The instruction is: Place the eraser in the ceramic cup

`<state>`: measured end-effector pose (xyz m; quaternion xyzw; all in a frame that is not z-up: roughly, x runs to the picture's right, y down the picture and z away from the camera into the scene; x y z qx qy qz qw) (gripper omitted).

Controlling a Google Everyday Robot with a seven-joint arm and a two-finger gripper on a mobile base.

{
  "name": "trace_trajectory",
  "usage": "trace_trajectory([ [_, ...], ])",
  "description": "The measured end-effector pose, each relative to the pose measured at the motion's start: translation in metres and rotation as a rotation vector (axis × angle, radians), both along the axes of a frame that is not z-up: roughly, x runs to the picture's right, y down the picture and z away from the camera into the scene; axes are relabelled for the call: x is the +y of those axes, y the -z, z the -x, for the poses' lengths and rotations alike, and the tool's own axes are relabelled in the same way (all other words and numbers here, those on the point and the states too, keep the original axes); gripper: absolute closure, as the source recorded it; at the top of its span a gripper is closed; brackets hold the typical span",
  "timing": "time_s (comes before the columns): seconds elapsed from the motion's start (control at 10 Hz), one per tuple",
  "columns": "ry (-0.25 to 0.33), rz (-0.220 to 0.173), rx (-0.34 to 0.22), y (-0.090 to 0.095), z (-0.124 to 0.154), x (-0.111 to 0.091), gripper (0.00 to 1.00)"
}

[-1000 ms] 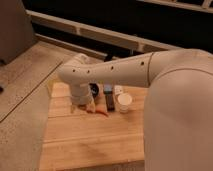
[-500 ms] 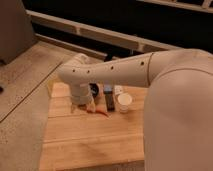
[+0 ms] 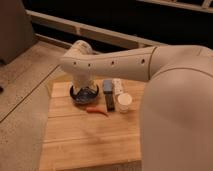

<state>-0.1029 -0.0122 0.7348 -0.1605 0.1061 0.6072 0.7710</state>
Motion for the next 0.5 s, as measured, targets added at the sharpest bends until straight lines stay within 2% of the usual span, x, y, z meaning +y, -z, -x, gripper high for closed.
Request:
trace_trajectory([
  [0.2,0.022,-0.035,-0.034,-0.007,-0.009,-0.009,0.35],
  [0.4,0.032,-0.031,-0.04,-0.018,-0.027,-0.008,0.35],
  [0.5,0.043,-0.019,-0.02,-0.026,-0.041,-0.006,0.35],
])
